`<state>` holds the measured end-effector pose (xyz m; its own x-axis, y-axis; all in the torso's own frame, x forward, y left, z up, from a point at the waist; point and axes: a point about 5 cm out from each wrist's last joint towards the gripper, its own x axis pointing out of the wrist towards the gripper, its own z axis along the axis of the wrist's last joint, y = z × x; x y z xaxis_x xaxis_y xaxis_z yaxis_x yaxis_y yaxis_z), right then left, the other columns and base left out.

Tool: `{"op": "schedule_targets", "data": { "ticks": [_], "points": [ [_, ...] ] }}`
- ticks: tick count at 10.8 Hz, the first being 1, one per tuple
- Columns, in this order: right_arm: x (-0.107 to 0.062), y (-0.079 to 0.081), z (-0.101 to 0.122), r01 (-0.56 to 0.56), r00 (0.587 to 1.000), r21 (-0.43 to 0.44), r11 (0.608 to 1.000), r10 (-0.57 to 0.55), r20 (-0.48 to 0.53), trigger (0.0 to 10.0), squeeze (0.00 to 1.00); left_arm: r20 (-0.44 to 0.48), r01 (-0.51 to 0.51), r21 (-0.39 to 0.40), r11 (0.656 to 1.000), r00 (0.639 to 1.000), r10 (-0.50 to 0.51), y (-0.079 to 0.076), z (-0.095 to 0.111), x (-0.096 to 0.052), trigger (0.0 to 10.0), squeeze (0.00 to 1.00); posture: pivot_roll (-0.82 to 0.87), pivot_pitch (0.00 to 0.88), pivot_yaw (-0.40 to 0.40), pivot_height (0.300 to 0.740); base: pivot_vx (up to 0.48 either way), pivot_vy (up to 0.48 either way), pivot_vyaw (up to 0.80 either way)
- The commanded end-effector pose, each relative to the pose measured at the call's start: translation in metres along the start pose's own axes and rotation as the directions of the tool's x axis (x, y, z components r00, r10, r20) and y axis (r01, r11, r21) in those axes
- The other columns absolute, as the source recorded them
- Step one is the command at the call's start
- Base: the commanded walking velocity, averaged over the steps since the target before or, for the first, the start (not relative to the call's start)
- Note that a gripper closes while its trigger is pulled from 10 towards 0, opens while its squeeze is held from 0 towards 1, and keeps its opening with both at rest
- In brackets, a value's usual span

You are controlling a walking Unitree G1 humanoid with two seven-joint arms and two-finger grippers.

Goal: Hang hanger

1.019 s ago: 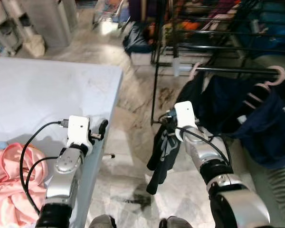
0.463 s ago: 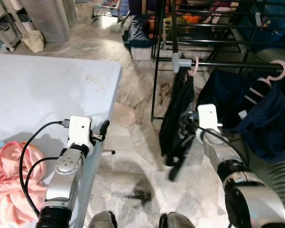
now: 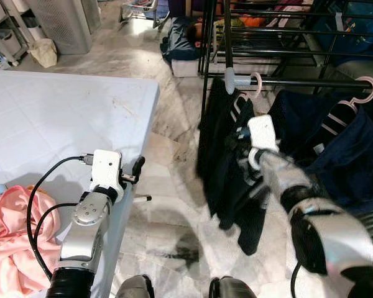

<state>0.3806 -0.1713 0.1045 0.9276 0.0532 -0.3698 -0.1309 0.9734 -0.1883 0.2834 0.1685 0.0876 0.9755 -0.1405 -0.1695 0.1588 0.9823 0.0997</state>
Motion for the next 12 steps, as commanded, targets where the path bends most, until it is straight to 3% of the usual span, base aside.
{"op": "schedule_targets", "data": {
  "ticks": [1,12],
  "points": [
    [0.001,-0.001,0.001,-0.009,1.000,0.011,1.000,0.009,-0.009,0.0,0.00,-0.066,-0.003,0.008,1.000,0.998,0.004,0.002,-0.012,-0.002,10.0,0.00,0.01,0.112,-0.003,0.740,0.000,0.000,0.00],
    [-0.002,-0.005,-0.018,-0.019,0.997,0.011,1.000,0.020,-0.080,0.0,0.00,-0.086,0.004,0.034,0.999,0.996,-0.001,0.001,-0.014,0.003,10.0,0.00,0.01,0.102,0.004,0.740,0.000,0.000,0.00]
  ]
}}
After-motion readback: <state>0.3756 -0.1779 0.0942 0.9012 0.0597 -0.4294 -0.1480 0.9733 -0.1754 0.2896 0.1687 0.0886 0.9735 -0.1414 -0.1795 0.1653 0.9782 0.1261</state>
